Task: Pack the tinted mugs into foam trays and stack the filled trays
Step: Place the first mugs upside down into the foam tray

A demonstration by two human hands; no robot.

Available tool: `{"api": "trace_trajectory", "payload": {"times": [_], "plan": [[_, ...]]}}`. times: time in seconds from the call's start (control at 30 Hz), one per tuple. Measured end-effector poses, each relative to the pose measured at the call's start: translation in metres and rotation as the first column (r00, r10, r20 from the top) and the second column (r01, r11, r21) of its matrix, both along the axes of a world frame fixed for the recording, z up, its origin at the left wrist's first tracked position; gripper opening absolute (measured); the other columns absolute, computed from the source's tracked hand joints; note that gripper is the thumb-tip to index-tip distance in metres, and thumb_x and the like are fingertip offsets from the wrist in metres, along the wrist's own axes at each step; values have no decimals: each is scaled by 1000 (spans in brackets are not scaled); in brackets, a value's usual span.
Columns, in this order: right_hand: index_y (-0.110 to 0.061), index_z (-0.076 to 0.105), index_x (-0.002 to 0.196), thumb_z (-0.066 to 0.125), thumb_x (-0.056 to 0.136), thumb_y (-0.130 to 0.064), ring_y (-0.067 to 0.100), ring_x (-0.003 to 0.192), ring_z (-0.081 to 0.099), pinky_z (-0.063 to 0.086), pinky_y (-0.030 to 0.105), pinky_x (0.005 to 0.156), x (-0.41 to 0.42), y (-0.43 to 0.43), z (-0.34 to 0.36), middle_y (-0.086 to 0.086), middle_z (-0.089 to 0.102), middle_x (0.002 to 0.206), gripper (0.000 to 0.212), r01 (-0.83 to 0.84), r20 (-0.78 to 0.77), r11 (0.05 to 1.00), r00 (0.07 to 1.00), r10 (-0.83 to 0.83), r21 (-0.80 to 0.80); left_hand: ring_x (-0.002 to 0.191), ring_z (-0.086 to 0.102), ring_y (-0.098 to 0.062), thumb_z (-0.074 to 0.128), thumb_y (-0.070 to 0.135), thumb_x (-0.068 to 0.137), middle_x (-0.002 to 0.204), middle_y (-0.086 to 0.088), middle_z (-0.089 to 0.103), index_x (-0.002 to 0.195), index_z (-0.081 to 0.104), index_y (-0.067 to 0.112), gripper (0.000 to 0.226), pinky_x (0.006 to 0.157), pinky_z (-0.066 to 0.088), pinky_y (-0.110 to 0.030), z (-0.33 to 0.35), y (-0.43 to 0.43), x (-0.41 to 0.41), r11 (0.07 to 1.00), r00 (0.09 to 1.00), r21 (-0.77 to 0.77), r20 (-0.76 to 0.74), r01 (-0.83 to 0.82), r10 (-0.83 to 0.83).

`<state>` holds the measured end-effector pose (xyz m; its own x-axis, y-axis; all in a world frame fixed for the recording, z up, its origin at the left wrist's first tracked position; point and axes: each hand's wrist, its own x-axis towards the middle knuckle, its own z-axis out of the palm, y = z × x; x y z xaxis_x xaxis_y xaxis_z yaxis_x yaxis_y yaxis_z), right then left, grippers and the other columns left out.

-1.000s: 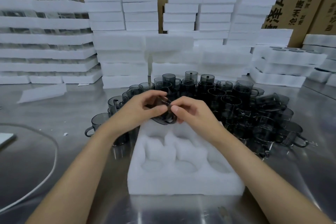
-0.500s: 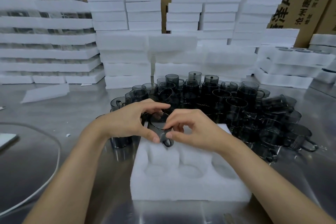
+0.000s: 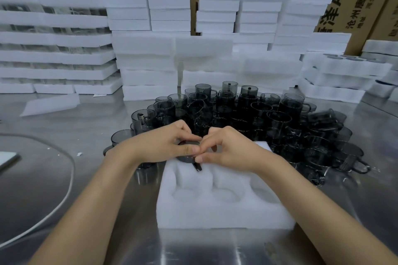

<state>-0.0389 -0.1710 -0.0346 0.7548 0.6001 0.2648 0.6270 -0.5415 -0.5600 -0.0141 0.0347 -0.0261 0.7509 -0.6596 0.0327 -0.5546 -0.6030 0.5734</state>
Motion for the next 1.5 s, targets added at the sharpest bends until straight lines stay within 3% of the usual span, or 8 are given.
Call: {"api": "trace_trajectory", "payload": {"times": [0.2, 0.33, 0.5, 0.57, 0.73, 0.97, 1.17, 1.5], "plan": [[-23, 78, 81, 76, 80, -24, 31, 84, 52, 46, 48, 81, 3, 8, 2, 15, 67, 82, 3, 47, -77, 993, 996, -56, -109, 82, 40, 4, 56, 54, 79, 97, 7, 40, 116, 56, 51, 37, 77, 36, -9, -7, -1, -2, 1000, 999, 11, 51, -1, 0], [-11, 78, 83, 74, 82, -14, 22, 83, 62, 50, 42, 79, -7, -2, -3, -1, 73, 90, 5, 155, 42, 957, 985, -170, 247, 84, 47, -2, 59, 45, 86, 96, 6, 46, 114, 62, 37, 29, 75, 37, -8, -13, -6, -3, 997, 987, -57, 152, -48, 56], [-19, 73, 95, 56, 86, -22, 29, 109, 52, 38, 39, 90, 3, -43, 11, 2, 67, 109, 20, 791, 324, 430, 308, -895, 436, 85, 51, 1, 63, 36, 90, 98, 6, 49, 116, 67, 28, 27, 77, 38, -9, -18, -8, -5, 990, 974, -94, 189, -109, 125], [-16, 68, 109, 57, 83, -20, 30, 128, 35, 23, 42, 104, 5, -54, 6, 7, 51, 131, 28, 896, 283, 327, 243, -928, 302, 78, 49, 3, 59, 36, 94, 95, 5, 49, 114, 69, 29, 24, 72, 37, -9, -19, -9, -6, 988, 969, -106, 212, -109, 129], [-19, 65, 111, 58, 84, -26, 32, 137, 24, 4, 51, 115, 7, -57, 1, 9, 36, 145, 28, 956, 215, 278, 253, -943, 93, 77, 51, -1, 49, 38, 98, 95, 8, 52, 114, 69, 30, 27, 71, 39, -14, -22, -9, -3, 979, 951, -115, 243, -168, 191], [-17, 72, 93, 59, 88, -21, 25, 123, 44, 30, 40, 102, 0, -65, 8, 2, 50, 130, 14, 883, 216, 356, 300, -929, 306, 83, 55, -8, 48, 36, 99, 93, 8, 54, 111, 69, 29, 25, 79, 48, -31, -25, -9, -1, 977, 930, -109, 302, -185, 210], [-22, 65, 79, 55, 96, -16, 17, 109, 62, 50, 32, 92, -11, -43, 25, 2, 61, 124, 21, 337, -244, 406, 933, -264, 849, 86, 58, -11, 51, 36, 98, 90, 8, 62, 101, 71, 26, 23, 80, 50, -41, -24, -11, -1, 960, 889, -161, 368, -227, 272], [-13, 60, 80, 73, 75, -39, 19, 73, 64, 51, 23, 60, -16, -25, 9, 9, 67, 83, 29, 422, -452, 591, 885, -107, 687, 93, 59, -4, 47, 37, 99, 95, 15, 61, 110, 70, 26, 28, 82, 48, -29, -21, -20, -9, 931, 901, -341, 353, -127, 252]]}}
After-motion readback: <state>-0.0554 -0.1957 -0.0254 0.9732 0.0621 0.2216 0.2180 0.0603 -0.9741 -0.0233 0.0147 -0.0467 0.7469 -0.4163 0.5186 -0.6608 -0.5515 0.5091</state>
